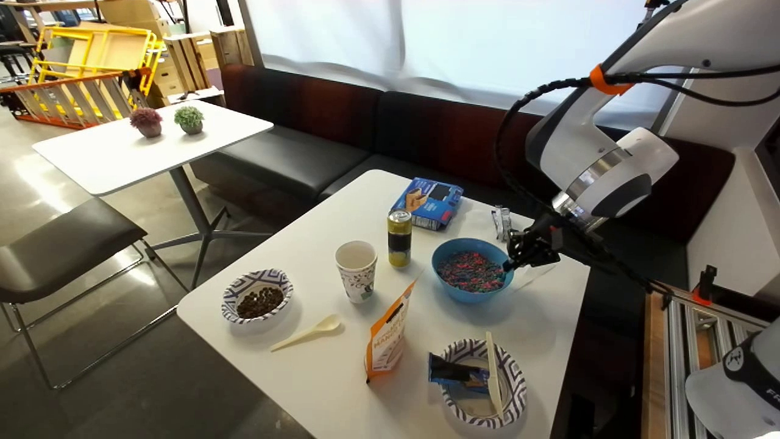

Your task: Move the blue bowl backwards.

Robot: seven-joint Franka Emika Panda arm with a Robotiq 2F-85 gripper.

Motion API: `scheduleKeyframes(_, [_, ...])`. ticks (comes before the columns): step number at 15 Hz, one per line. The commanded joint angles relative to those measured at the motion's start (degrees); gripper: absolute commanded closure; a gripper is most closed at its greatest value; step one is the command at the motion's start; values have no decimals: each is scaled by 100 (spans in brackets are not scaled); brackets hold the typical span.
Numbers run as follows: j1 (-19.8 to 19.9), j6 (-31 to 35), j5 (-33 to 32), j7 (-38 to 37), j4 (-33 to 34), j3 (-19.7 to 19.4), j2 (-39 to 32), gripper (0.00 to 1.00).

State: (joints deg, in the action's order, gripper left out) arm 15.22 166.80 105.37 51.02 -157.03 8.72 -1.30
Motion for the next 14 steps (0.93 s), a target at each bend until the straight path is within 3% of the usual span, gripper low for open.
scheduleKeyframes(1, [31, -65, 151, 23, -109, -12, 549, 99])
scheduleKeyframes(8, [-68, 126, -327, -252, -81, 0, 766, 99])
scheduleKeyframes(14, [35, -181, -1401, -892, -61, -109, 773, 99])
